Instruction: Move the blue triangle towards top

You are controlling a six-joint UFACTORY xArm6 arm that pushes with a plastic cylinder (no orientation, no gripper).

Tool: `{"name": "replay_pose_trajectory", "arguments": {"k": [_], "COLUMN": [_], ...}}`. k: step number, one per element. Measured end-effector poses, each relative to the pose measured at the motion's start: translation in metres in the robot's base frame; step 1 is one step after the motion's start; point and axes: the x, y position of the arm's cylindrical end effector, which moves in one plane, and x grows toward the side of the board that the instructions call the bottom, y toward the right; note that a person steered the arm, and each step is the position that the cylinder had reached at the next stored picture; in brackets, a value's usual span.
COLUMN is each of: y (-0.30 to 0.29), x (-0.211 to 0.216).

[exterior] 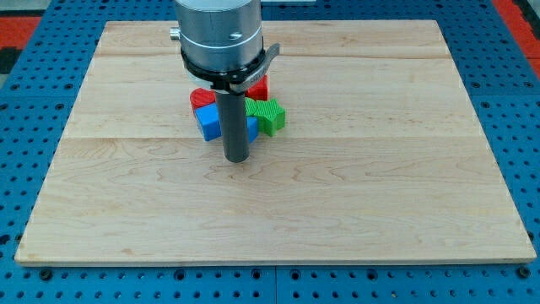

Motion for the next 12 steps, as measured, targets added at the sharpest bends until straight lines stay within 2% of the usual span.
{"name": "replay_pose_trajectory", "arguments": {"k": [1,3,4,6,9,11,12], "y": [0.014,0.047,0.073,0.108,0.107,0.009,0.001], "x": [0.019,0.022,0.006,-0.068,-0.166,-0.168,-0.156]}}
